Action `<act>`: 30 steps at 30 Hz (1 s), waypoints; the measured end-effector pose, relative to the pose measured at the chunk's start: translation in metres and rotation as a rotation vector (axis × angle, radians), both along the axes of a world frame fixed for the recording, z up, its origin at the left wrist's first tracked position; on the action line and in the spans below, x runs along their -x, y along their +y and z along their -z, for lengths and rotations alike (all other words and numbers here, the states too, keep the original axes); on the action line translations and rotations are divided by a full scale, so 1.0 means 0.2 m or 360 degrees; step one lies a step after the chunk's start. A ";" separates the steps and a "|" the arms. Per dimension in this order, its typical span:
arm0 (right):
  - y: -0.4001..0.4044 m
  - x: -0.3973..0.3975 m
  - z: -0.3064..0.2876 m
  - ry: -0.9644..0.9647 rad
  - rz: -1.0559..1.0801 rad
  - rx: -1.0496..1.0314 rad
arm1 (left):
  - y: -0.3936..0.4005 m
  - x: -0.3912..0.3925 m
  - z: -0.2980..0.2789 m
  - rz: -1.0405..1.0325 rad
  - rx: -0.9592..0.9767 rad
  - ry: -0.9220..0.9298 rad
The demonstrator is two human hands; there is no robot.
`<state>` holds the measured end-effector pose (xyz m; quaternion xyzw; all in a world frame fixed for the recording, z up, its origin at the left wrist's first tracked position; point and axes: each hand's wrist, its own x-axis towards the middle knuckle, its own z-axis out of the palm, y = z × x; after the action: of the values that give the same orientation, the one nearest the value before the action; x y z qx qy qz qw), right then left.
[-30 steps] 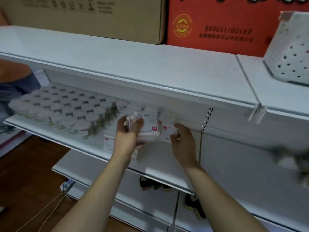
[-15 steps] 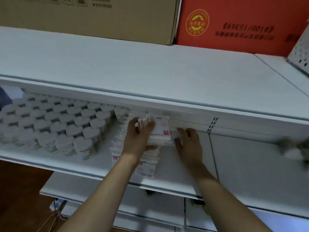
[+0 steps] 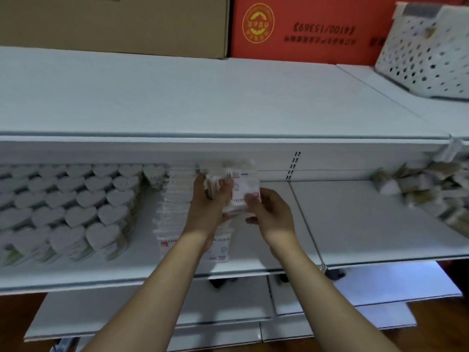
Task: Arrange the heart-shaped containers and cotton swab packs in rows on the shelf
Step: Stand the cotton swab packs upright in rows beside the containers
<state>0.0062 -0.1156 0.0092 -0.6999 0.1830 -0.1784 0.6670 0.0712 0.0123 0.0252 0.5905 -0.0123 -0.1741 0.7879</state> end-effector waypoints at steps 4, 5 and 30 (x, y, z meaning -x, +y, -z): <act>-0.09 0.03 -0.06 -0.0149 0.0102 -0.0397 | -0.03 0.01 -0.01 -0.0088 0.0014 -0.0038; -0.14 0.04 -0.07 -0.0166 0.0122 -0.0417 | -0.04 0.00 0.00 -0.0133 0.0000 -0.0033; -0.38 -0.17 0.15 0.0063 -0.0181 0.1157 | 0.06 -0.02 -0.03 -0.0341 -0.0014 0.0157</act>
<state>0.0393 -0.1914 -0.0210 -0.9034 0.0813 -0.1809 0.3801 0.0759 0.0248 0.0318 0.5827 0.0903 -0.1176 0.7991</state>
